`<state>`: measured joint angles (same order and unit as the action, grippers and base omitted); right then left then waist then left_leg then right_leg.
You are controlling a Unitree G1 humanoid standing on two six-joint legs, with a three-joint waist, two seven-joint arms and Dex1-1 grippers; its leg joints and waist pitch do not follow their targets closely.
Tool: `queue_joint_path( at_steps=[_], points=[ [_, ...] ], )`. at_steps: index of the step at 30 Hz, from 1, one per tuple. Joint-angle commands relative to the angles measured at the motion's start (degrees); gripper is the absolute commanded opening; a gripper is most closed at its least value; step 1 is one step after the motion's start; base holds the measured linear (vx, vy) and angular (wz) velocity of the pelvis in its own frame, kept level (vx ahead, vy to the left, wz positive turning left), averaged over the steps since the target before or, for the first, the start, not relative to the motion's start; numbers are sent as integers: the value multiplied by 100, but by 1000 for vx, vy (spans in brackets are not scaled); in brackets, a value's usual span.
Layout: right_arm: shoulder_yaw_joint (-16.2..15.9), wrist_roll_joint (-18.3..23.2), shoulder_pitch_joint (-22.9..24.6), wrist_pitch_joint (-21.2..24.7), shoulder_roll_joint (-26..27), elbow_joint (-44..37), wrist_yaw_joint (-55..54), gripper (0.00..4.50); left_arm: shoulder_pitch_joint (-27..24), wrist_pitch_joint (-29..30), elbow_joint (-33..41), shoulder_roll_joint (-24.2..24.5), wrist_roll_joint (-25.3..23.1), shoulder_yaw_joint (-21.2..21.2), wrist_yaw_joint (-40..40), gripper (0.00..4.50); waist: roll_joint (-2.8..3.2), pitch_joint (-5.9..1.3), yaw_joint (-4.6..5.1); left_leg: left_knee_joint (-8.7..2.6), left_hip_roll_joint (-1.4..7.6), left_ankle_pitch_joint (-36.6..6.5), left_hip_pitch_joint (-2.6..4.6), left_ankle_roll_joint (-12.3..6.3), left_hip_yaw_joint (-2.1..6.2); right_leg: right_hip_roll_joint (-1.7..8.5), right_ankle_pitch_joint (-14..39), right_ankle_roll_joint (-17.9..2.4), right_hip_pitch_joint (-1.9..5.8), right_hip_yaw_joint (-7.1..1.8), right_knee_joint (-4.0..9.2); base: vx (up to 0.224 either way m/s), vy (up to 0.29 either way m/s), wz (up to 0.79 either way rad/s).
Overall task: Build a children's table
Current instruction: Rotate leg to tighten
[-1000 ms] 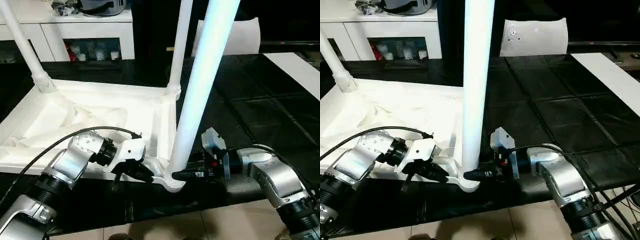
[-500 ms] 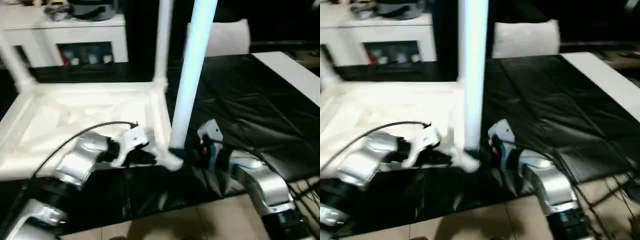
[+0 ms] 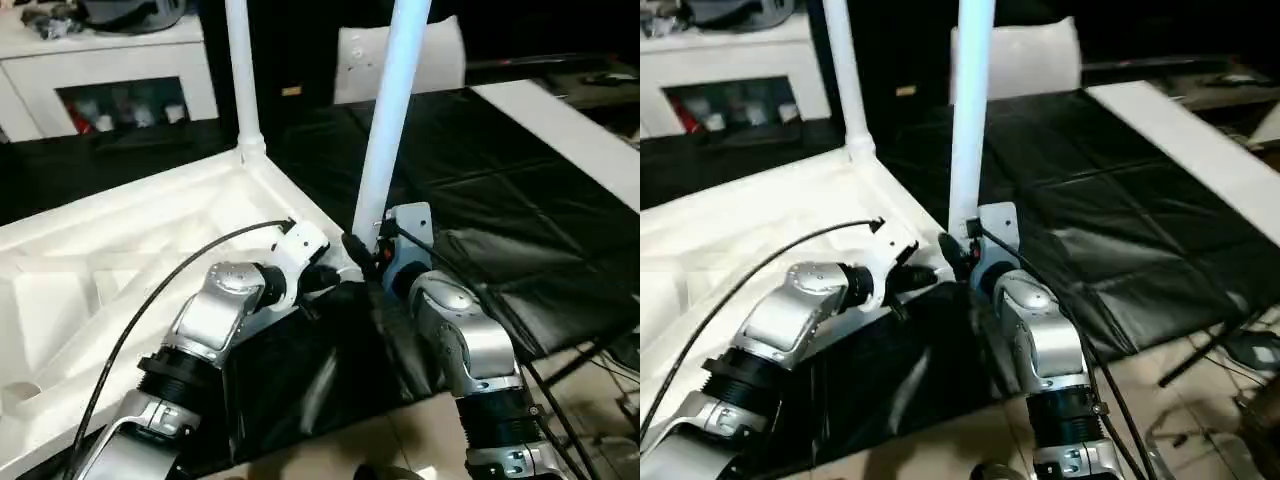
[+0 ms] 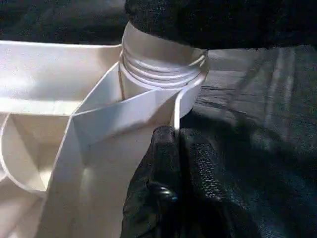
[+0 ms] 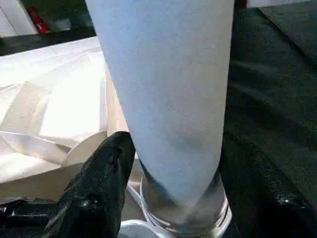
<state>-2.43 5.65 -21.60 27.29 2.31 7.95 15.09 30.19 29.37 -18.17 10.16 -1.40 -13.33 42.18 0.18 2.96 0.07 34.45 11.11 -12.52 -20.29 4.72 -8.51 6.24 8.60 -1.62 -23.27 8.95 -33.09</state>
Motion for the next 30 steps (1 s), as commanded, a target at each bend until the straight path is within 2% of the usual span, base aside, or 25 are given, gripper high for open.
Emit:
queue_joint_path(
  at_steps=[1,2,3,4,5,6,8,9,10,11,14,15,16,17,18,19,20,21,24,25,27,30],
  points=[
    [-444,199,178,-150,-69,-172,635,314,179,-361,151,137,27,9,132,0,-1,-468,-87,-326,138,276,-74,-531,6,304,201,-1146,419,-406,175,57,-30,-3],
    [-429,209,227,-263,-212,-252,773,314,142,-470,155,249,70,11,297,0,-9,-474,-109,-315,130,403,-90,-675,-5,300,34,-1206,453,-411,147,0,0,0],
    [-429,209,227,-263,-212,-252,773,322,142,-470,155,249,70,11,297,0,-8,-480,-137,-304,129,460,-84,-730,-7,301,-40,-1219,448,-414,141,0,0,0],
    [-399,226,268,-375,-339,-307,907,322,116,-530,159,367,72,-13,434,0,-26,-484,-140,-290,125,556,-121,-816,-7,297,-162,-1246,460,-421,105,0,0,0],
    [-352,284,310,-454,-450,-355,1080,357,90,-614,162,484,79,-45,587,0,-24,-470,-150,-292,124,517,-122,-831,-17,291,-112,-1245,453,-420,113,0,0,0],
    [-312,356,412,-631,-806,-462,1533,357,26,-758,166,719,121,-75,888,0,-65,-440,-175,-312,145,151,-105,-802,-40,306,434,-1157,444,-417,170,0,0,0],
    [-345,414,465,-661,-1061,-538,1887,361,-17,-955,161,876,153,-119,1144,0,-24,-412,-183,-331,174,-128,-101,-675,-54,296,937,-991,437,-422,227,0,0,0],
    [-359,429,481,-670,-1136,-561,1990,384,-34,-1025,166,922,168,-132,1232,0,36,-403,-205,-336,181,-234,-83,-619,-47,299,1106,-950,423,-417,252,0,0,0],
    [-382,458,505,-711,-1287,-591,2208,384,-66,-1104,183,1016,204,-163,1408,0,7,-381,-214,-355,192,-437,-60,-485,-63,276,1451,-816,408,-418,307,0,0,0],
    [-418,541,541,-761,-1641,-648,2698,396,-122,-1343,207,1241,255,-270,1829,0,8,-371,-263,-370,196,-628,-25,-393,-69,272,1716,-717,386,-424,342,0,0,0],
    [-414,630,533,-841,-1916,-634,3098,412,-153,-1450,247,1439,319,-376,2226,0,6,-346,-318,-398,196,-901,35,-284,-83,267,2196,-592,341,-427,411,0,0,0],
    [-425,677,496,-888,-2056,-593,3335,428,-152,-1460,285,1534,393,-418,2484,0,69,-350,-350,-399,194,-924,46,-263,-75,271,2240,-593,343,-423,411,0,0,0],
    [-482,725,464,-946,-2240,-545,3649,440,-132,-1522,310,1641,431,-511,2764,0,-15,-353,-372,-406,201,-940,35,-260,-79,262,2283,-566,348,-419,426,0,0,0],
    [-543,754,440,-983,-2376,-507,3884,444,-99,-1657,283,1715,399,-616,2943,0,-10,-358,-416,-416,225,-898,49,-262,-69,271,2218,-599,339,-437,392,0,0,0],
    [-563,763,434,-988,-2417,-499,3959,443,-91,-1716,272,1741,380,-653,2998,0,-49,-348,-418,-412,229,-885,58,-270,-83,266,2203,-617,316,-445,400,0,0,0],
    [-614,810,409,-949,-2520,-484,4173,443,-73,-1870,226,1799,359,-731,3168,0,-39,-351,-450,-414,232,-866,66,-273,-83,267,2172,-658,318,-451,382,0,0,0],
    [-683,896,360,-878,-2629,-472,4473,443,-50,-2000,187,1854,352,-803,3359,0,-47,-360,-485,-413,228,-825,45,-290,-77,272,2148,-663,340,-446,370,0,0,0],
    [-738,950,333,-839,-2689,-474,4670,443,-42,-2033,196,1878,370,-837,3468,0,-77,-362,-499,-413,231,-801,41,-309,-81,273,2136,-657,343,-448,368,0,0,0],
    [-867,1042,274,-846,-2823,-445,5051,443,-10,-2141,176,1930,387,-913,3683,0,-57,-368,-561,-408,252,-715,64,-304,-88,285,1971,-743,322,-465,340,0,0,0],
    [-914,1075,241,-849,-2852,-423,5189,424,-4,-2189,191,1958,384,-958,3784,0,-96,-377,-581,-409,255,-677,49,-307,-87,288,1918,-756,340,-462,324,0,0,0],
    [-964,1162,190,-835,-2887,-377,5413,407,9,-2253,203,1999,397,-1016,3931,0,-78,-385,-615,-411,256,-603,32,-300,-80,292,1841,-760,349,-463,302,0,0,0],
    [-1041,1260,100,-766,-2955,-285,5746,394,19,-2348,255,2030,434,-1117,4151,0,-90,-389,-642,-410,256,-574,29,-286,-82,285,1725,-812,352,-464,277,0,0,0]
  ],
)
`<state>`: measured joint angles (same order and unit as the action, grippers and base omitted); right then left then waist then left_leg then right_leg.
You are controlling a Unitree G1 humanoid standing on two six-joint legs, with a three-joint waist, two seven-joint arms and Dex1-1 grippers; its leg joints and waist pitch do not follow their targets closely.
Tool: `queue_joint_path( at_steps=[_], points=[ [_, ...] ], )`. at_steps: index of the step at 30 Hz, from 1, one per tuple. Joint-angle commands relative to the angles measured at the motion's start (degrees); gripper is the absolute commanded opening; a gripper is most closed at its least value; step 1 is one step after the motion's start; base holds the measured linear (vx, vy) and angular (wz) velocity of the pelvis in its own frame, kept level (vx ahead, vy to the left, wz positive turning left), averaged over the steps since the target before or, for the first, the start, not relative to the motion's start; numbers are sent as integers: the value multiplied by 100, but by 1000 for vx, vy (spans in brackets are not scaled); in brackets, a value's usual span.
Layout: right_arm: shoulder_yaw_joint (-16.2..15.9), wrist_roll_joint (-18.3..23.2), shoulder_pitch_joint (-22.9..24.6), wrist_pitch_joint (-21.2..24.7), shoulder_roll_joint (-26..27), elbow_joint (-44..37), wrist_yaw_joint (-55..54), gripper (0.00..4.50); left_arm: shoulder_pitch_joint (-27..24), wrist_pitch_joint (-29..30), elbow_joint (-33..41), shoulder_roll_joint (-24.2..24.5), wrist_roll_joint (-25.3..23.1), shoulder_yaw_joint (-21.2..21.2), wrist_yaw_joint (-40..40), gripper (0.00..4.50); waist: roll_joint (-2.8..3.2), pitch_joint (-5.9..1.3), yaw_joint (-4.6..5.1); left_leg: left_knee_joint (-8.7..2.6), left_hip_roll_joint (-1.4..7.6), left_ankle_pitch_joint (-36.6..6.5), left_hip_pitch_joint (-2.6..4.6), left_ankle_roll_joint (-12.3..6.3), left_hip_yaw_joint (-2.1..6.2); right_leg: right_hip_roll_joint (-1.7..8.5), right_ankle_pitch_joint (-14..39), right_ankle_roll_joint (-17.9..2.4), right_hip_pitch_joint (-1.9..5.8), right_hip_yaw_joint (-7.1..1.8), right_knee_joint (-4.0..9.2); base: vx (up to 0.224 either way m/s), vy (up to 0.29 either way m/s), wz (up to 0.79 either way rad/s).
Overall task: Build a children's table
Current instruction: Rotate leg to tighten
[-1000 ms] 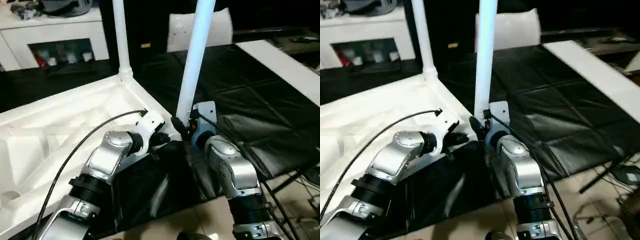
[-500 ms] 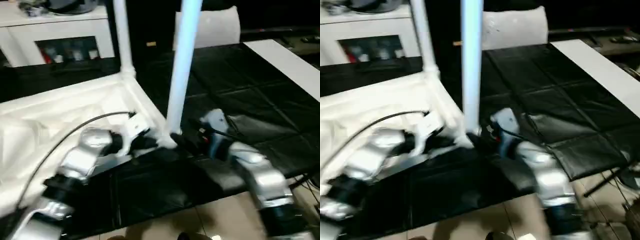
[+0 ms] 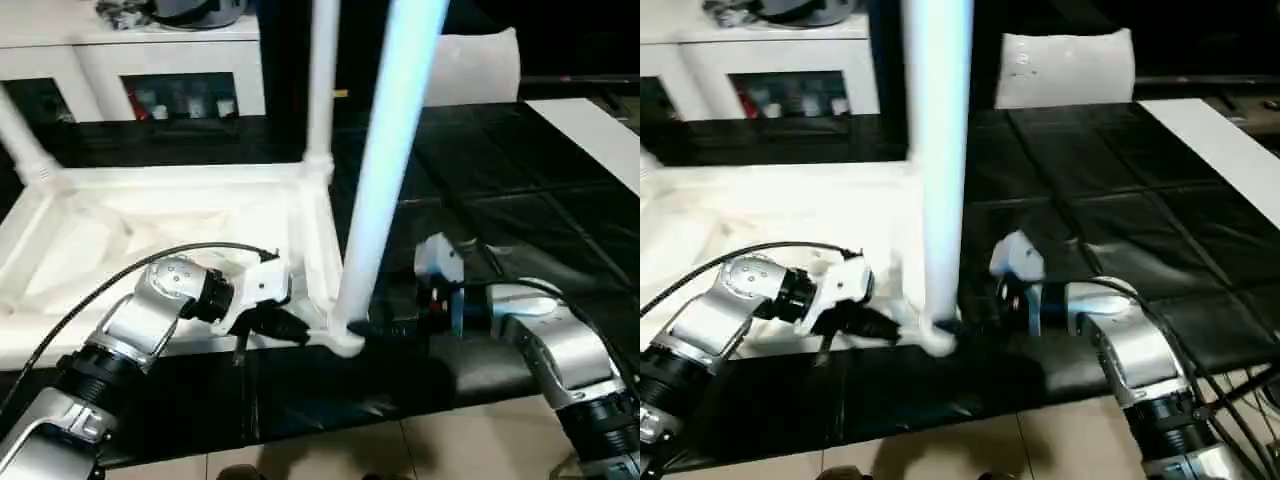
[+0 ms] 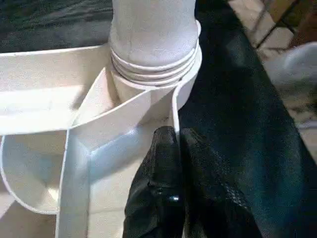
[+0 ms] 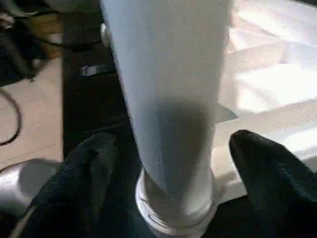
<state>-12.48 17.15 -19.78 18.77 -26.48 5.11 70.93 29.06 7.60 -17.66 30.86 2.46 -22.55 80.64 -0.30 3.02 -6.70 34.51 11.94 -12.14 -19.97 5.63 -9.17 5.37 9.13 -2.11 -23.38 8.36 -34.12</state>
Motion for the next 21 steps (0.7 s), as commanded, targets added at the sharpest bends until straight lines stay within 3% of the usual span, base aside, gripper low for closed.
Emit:
queue_joint_path(
  at_steps=[1,9,11,15,17,19,21],
  points=[
    [-41,133,-98,112,-76,18,199,368,135,-190,201,-38,48,-202,333,0,-45,-399,28,-414,174,-600,-1,-370,-20,381,1660,-766,370,-410,378,0,0,0],
    [-205,106,-226,42,-52,206,469,315,179,-470,56,10,-95,-315,431,0,-34,-405,-16,-410,168,-626,-3,-303,-19,386,1804,-701,373,-400,401,0,0,0],
    [-225,113,-254,38,-35,234,499,277,188,-476,44,4,-93,-315,434,0,-57,-400,-22,-410,164,-638,-6,-297,-24,382,1887,-667,371,-400,406,0,0,0],
    [-268,136,-285,70,-9,240,549,272,195,-546,-1,-7,-159,-318,371,0,-49,-400,-24,-412,165,-610,-5,-289,-19,377,1907,-623,366,-396,409,0,0,0],
    [-280,154,-279,88,-13,230,581,238,184,-535,7,-1,-155,-322,360,0,-55,-406,-35,-411,172,-587,-9,-287,-19,378,1843,-634,369,-399,397,0,0,0],
    [-290,170,-272,102,-19,226,600,234,175,-527,13,5,-153,-322,351,0,-55,-408,-42,-411,171,-591,-12,-278,-17,382,1839,-631,374,-398,393,0,0,0],
    [-287,216,-236,178,-8,176,613,213,153,-448,34,4,-147,-288,272,0,-34,-413,-51,-411,173,-597,1,-266,-16,380,1827,-639,367,-397,394,0,0,0]
  ],
)
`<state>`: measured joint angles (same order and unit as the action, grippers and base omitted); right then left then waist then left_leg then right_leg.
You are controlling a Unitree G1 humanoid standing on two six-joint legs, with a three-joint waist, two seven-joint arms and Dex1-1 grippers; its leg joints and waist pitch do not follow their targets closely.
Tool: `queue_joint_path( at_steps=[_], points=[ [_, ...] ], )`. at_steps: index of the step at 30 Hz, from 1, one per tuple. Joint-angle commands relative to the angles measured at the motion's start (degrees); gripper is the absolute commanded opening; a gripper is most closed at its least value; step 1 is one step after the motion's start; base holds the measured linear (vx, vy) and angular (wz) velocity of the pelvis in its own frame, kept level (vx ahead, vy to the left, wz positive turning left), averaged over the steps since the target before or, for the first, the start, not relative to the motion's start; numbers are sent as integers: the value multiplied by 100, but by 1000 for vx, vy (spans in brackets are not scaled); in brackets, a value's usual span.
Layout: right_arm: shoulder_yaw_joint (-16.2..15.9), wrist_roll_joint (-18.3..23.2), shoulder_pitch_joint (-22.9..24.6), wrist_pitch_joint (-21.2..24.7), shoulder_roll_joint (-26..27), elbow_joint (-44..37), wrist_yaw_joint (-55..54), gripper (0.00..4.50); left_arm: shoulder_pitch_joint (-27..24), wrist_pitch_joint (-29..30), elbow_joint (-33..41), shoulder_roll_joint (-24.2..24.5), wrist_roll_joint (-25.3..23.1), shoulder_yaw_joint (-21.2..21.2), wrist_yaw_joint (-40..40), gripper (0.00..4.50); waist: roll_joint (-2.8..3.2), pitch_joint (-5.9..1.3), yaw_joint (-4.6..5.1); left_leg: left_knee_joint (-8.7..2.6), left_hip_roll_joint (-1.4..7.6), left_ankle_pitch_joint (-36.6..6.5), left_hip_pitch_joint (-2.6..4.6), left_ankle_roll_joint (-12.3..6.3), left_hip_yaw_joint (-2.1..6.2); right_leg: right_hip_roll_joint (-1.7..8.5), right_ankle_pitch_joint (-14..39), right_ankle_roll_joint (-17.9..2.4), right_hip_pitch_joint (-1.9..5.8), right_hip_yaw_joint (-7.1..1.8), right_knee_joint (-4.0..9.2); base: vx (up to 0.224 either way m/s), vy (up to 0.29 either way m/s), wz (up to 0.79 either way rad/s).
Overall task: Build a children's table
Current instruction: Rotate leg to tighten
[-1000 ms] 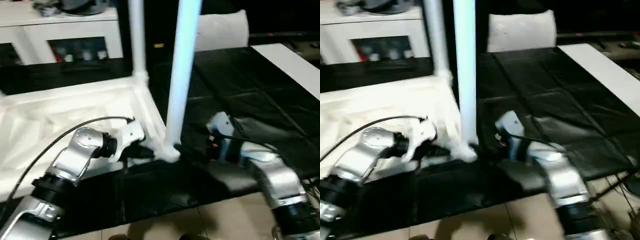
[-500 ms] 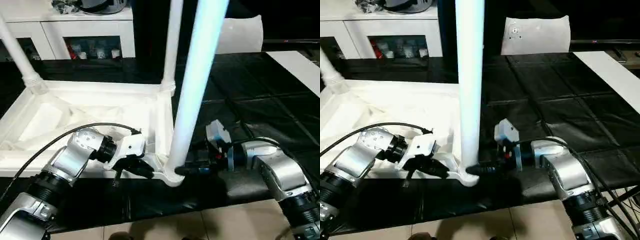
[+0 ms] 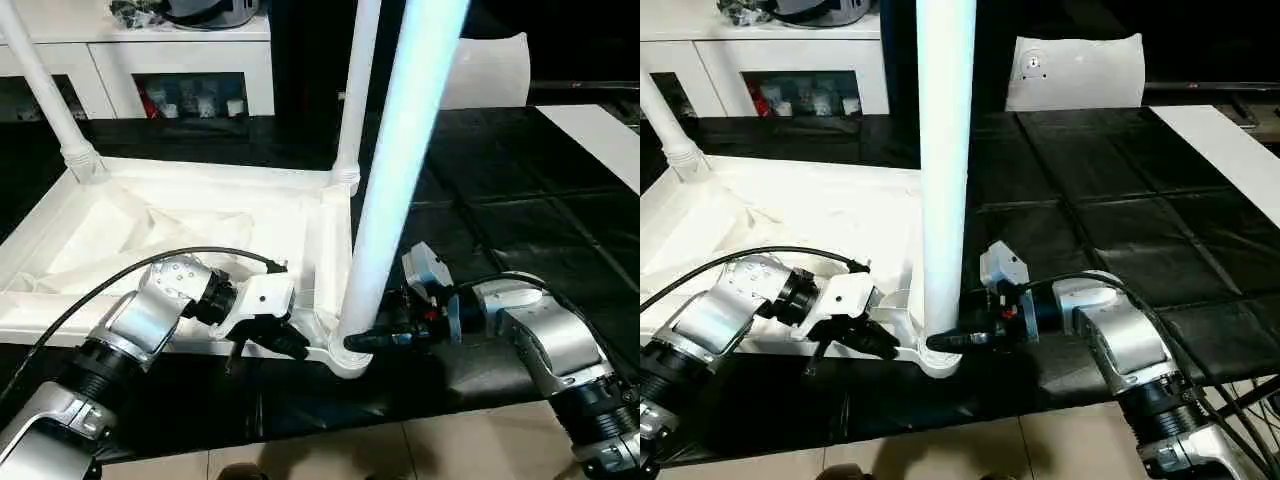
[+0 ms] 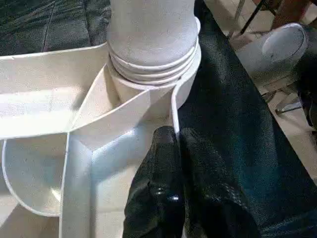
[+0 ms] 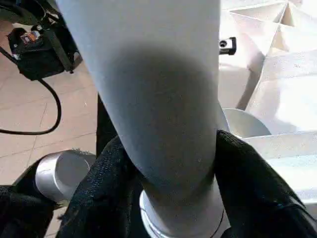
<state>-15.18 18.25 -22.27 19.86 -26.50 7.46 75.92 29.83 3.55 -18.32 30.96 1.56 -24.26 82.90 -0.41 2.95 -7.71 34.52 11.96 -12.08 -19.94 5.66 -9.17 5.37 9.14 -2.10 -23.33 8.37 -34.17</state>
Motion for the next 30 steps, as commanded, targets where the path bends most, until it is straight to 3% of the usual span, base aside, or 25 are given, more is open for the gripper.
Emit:
queue_joint_path(
  at_steps=[1,3,5,8,9,11,12,14,17,18,19,20,22,23,24,25,27,29,30],
  points=[
    [-13,126,38,110,-1,-95,117,206,70,7,101,-20,-51,-88,-16,0,-31,-404,42,-410,169,-605,-6,-270,-20,376,1811,-646,363,-399,400,0,0,0],
    [15,179,104,194,23,-176,61,203,69,111,89,-48,-81,-37,-162,0,2,-405,17,-412,176,-616,4,-251,-17,376,1796,-651,359,-400,405,0,0,0],
    [66,260,285,318,65,-371,-101,196,71,470,54,-170,-80,121,-540,0,-3,-405,10,-415,183,-618,11,-230,-20,374,1752,-653,361,-407,400,0,0,0],
    [145,399,523,512,151,-622,-378,195,35,777,93,-331,-11,296,-894,0,22,-366,-8,-434,161,-906,40,-170,-18,383,2216,-554,350,-387,482,0,0,0],
    [162,422,582,546,178,-681,-454,195,18,848,114,-368,10,333,-972,0,4,-358,-7,-437,163,-1013,73,-137,-20,396,2405,-489,338,-388,519,0,0,0],
    [243,356,775,604,397,-800,-957,195,-29,1136,194,-522,7,442,-1338,0,7,-355,11,-450,149,-1046,55,-120,-9,391,2512,-426,365,-383,527,0,0,0],
    [278,260,847,602,527,-813,-1258,195,-43,1290,227,-606,8,495,-1513,0,14,-339,15,-455,144,-1133,63,-97,-4,383,2676,-344,342,-362,562,0,0,0],
    [356,26,962,644,861,-810,-1941,195,-44,1631,283,-825,-25,615,-1975,0,-1,-327,71,-446,91,-1285,63,-26,7,377,3170,-68,352,-304,644,0,0,0],
    [427,-214,1009,748,1295,-731,-2717,195,-19,1971,306,-1136,-55,763,-2485,0,9,-326,177,-421,56,-1398,86,13,24,368,3385,40,334,-238,707,0,0,0],
    [497,-307,962,826,1603,-619,-3226,195,21,2171,288,-1361,-74,855,-2813,0,52,-323,256,-442,72,-1475,67,8,52,359,3360,90,355,-205,726,0,0,0],
    [583,-358,881,902,1853,-489,-3646,194,70,2294,256,-1538,-77,934,-3088,0,44,-322,292,-444,80,-1542,92,-7,52,359,3337,72,337,-189,757,0,0,0],
    [700,-438,712,932,2201,-250,-4209,194,155,2489,201,-1796,-63,1070,-3491,0,83,-326,357,-458,82,-1614,52,1,91,363,3224,35,385,-159,738,0,0,0],
    [825,-503,511,929,2488,17,-4696,193,237,2617,158,-1967,-72,1131,-3746,0,71,-326,498,-444,71,-1807,52,32,115,353,3250,39,373,-112,769,0,0,0],
    [891,-524,411,923,2615,147,-4923,193,285,2653,120,-2049,-76,1173,-3896,0,58,-332,526,-439,66,-1825,60,24,126,364,3243,56,387,-108,772,0,0,0],
    [1034,-578,163,877,2887,461,-5395,193,409,2715,7,-2240,-85,1292,-4249,0,83,-338,588,-447,61,-1786,31,-29,128,369,3108,16,404,-135,758,0,0,0],
    [1120,-674,-15,791,3073,677,-5692,193,502,2770,-72,-2378,-116,1386,-4510,0,68,-346,645,-448,57,-1716,-7,-38,136,375,3011,-48,413,-142,735,0,0,0],
    [1228,-790,-210,722,3266,925,-6103,193,597,2733,-159,-2493,-198,1464,-4787,0,66,-361,662,-438,41,-1534,16,-86,117,373,2794,-144,389,-191,720,0,0,0],
    [1375,-853,-411,561,3488,1197,-6577,193,682,2671,-251,-2580,-298,1484,-5020,0,62,-402,663,-442,60,-1015,-24,-150,93,375,2151,-417,402,-270,607,0,0,0],
    [1377,-885,-427,470,3536,1212,-6606,193,694,2659,-255,-2578,-344,1446,-5030,0,66,-421,651,-431,63,-877,-9,-166,87,364,1946,-493,400,-281,571,51,-27,7]
  ],
)
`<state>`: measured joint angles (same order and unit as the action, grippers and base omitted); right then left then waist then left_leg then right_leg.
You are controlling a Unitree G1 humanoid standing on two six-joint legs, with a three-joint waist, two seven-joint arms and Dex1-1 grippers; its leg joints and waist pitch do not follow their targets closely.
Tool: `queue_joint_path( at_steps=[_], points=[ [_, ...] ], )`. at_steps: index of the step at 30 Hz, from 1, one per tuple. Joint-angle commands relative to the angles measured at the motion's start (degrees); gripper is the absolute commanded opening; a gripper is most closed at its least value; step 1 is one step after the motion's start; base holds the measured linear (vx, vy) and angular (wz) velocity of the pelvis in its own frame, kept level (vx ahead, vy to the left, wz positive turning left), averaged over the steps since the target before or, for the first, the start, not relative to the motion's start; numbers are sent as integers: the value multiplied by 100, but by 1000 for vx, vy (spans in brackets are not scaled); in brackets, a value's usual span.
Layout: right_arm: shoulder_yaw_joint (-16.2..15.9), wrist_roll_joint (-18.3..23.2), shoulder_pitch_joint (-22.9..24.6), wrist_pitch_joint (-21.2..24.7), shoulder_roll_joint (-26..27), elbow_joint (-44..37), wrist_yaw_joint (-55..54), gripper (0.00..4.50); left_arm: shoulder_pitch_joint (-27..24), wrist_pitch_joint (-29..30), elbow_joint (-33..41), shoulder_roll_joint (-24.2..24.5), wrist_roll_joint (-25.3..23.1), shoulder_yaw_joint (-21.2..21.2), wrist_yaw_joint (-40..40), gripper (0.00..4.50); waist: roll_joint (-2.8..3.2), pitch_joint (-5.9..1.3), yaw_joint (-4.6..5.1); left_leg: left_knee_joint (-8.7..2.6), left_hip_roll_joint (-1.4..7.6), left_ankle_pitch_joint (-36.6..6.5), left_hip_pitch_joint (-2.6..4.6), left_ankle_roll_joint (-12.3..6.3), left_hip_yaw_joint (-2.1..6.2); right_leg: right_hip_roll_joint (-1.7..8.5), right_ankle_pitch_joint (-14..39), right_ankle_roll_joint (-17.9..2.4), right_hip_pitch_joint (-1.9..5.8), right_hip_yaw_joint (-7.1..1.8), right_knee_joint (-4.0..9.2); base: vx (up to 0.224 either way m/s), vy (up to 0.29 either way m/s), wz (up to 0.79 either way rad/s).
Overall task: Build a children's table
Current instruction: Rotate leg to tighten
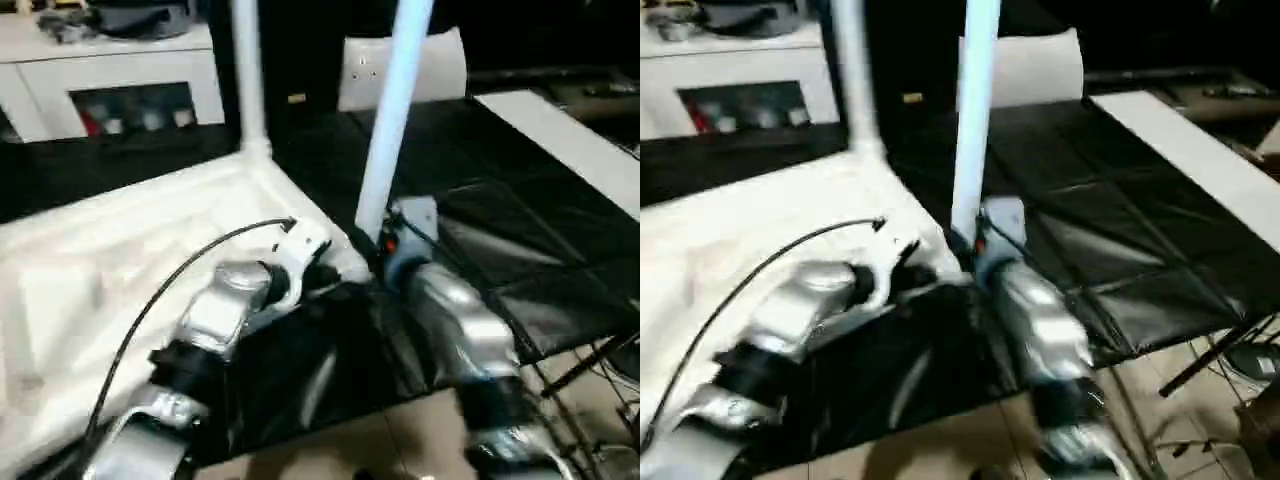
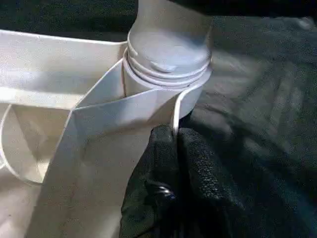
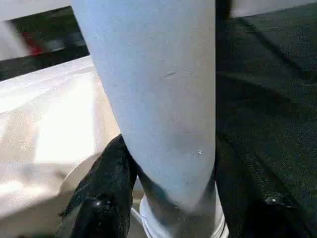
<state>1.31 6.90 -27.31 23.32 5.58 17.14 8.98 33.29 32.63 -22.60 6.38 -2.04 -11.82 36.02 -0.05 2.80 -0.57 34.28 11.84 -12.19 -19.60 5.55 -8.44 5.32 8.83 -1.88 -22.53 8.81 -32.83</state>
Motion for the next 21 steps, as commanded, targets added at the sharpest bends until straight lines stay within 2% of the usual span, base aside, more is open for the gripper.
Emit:
queue_joint_path(
  at_steps=[1,2,4,6,7,8,10,12,17,19,21],
  points=[
    [-260,211,78,22,380,240,71,228,354,-249,177,-118,-24,168,-348,0,-3,-447,-87,-376,75,-464,-88,-227,4,361,1391,-663,346,-371,325,51,-27,7],
    [-194,188,90,-82,456,237,-7,249,343,-225,195,-124,-40,152,-355,0,14,-488,-133,-341,81,83,-134,-349,6,356,622,-853,369,-398,188,54,-30,3],
    [-88,224,122,-256,519,190,-93,266,302,-191,231,-52,-65,72,-289,0,21,-472,-177,-316,81,441,-129,-554,-16,343,2,-1082,348,-414,123,55,-26,-1],
    [-14,249,139,-346,527,156,-141,286,274,-227,232,33,-65,23,-228,0,27,-466,-196,-305,58,446,-143,-653,-26,340,-108,-1175,364,-422,101,0,0,0],
    [22,281,169,-415,468,75,-75,298,245,-241,244,126,-29,8,-125,0,68,-468,-213,-316,68,359,-128,-656,-24,347,-28,-1196,375,-422,99,0,0,0],
    [22,290,180,-430,445,48,-41,306,236,-255,246,153,-29,-2,-91,0,48,-468,-208,-315,78,281,-128,-656,-34,342,52,-1185,370,-422,107,0,0,0],
    [12,331,299,-496,222,-197,243,330,163,-387,265,368,-36,-94,217,0,76,-438,-209,-336,98,35,-107,-589,-46,339,343,-1144,347,-420,149,0,0,0],
    [11,410,485,-475,-76,-519,613,342,77,-578,276,606,-28,-186,577,0,62,-423,-234,-355,100,-160,-104,-510,-43,336,610,-1019,366,-420,186,0,0,0],
    [-75,540,947,-519,-1031,-1174,1753,386,-145,-1037,351,1264,30,-461,1583,0,62,-403,-249,-369,99,-449,-96,-397,-53,337,932,-871,372,-436,224,0,0,0],
    [-56,634,1023,-535,-1282,-1264,2073,405,-186,-1193,352,1448,63,-544,1885,0,67,-380,-268,-388,107,-638,-63,-326,-59,335,1384,-764,342,-427,275,0,0,0],
    [-30,799,1125,-568,-1681,-1382,2636,421,-225,-1491,315,1716,89,-650,2329,0,78,-379,-301,-394,111,-726,-54,-305,-58,340,1595,-713,331,-422,307,0,0,0]
  ],
)
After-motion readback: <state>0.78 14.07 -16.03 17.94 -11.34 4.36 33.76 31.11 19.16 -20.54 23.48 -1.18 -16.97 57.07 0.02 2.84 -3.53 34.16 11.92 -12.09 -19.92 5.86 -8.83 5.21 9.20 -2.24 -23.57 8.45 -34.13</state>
